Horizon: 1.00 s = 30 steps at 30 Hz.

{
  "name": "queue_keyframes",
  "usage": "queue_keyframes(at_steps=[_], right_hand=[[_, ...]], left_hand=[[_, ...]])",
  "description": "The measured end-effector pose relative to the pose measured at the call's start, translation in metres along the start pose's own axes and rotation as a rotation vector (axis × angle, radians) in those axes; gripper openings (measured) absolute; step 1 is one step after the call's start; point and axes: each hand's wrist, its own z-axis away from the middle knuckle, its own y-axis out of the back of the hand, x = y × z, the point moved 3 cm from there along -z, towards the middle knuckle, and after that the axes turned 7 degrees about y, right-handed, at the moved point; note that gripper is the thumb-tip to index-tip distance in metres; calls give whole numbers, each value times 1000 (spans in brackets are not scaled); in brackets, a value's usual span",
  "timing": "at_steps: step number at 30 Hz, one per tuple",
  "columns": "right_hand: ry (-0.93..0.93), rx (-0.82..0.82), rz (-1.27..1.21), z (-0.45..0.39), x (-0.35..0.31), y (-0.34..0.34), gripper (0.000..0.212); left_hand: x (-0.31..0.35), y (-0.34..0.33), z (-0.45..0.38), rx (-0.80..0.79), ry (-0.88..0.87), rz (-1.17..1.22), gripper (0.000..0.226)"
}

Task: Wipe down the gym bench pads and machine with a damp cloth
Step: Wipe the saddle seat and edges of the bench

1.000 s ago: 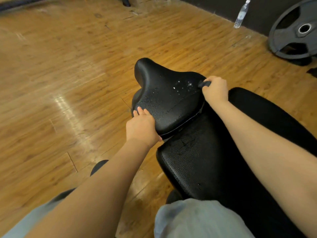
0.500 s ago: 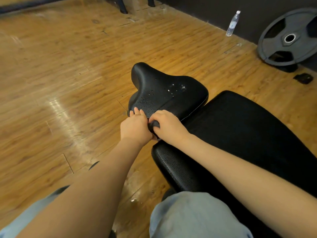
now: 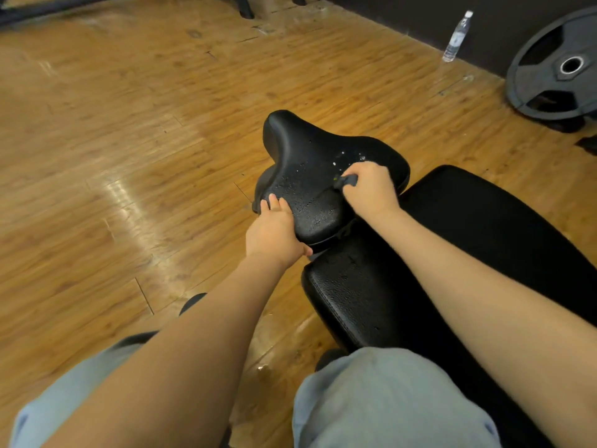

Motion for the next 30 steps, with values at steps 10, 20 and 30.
queue_keyframes(at_steps=[10,20,30], right_hand=[[428,-323,-34,44,-74,-46,24],[375,-337,-48,59,-32,-17,21],[438,-347,-85,54,-40,-29,21]], left_hand=[[-26,-4,-17,-32,143,226,90],[-23,4,-20,-151,95,52,116],[-12,2,-20,-168,160,65,129]])
